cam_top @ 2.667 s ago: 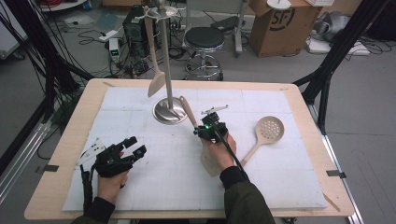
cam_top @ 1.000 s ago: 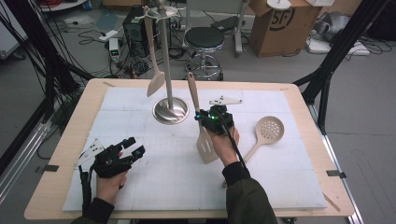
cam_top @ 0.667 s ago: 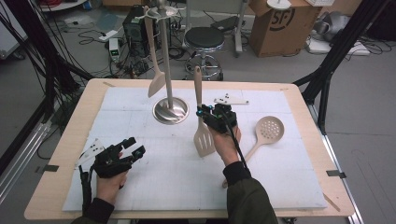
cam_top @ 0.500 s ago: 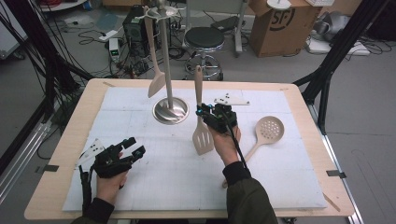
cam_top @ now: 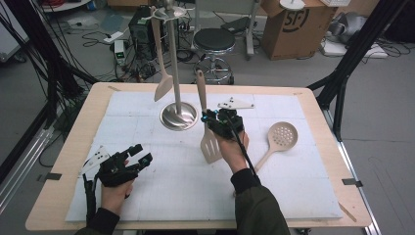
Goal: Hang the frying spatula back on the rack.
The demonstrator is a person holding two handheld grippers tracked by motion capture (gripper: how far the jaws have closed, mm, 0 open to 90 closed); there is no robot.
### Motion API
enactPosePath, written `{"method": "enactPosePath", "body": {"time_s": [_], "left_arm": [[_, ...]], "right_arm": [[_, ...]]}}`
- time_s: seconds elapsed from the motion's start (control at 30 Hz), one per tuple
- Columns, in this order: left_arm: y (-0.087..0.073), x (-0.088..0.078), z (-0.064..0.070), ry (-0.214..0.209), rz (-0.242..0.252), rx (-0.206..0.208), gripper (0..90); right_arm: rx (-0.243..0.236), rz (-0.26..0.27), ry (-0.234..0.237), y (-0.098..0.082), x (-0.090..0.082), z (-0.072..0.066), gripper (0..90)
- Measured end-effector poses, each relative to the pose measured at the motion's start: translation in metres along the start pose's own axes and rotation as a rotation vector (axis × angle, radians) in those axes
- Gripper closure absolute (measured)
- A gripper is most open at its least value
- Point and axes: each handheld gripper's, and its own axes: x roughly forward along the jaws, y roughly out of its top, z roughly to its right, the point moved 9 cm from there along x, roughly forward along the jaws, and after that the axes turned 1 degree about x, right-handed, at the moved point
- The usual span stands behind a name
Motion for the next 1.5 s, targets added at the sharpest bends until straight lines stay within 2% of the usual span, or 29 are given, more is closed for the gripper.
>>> {"method": "enactPosePath", "body": {"time_s": [0.17, 0.23, 0.4, 1.03, 1.5], "left_arm": [[0.001, -0.001, 0.000, 0.002, 0.003, 0.000, 33.0], [0.000, -0.001, -0.001, 0.005, 0.003, -0.004, 33.0], [0.000, -0.001, -0.001, 0.003, 0.000, -0.004, 32.9], [-0.001, 0.000, -0.001, 0.003, -0.004, 0.000, 33.0], [-0.001, -0.002, -0.001, 0.003, -0.003, -0.006, 33.0]], "right_arm": [[-0.011, -0.013, -0.016, 0.000, 0.004, -0.001, 77.2], [0.001, 0.002, -0.015, 0.002, 0.003, 0.000, 77.2], [-0.012, 0.080, -0.021, 0.014, -0.008, 0.000, 77.3], [-0.004, 0.149, -0.015, 0.025, -0.020, -0.002, 77.2], [-0.009, 0.181, 0.019, 0.057, -0.022, -0.012, 77.2]]}}
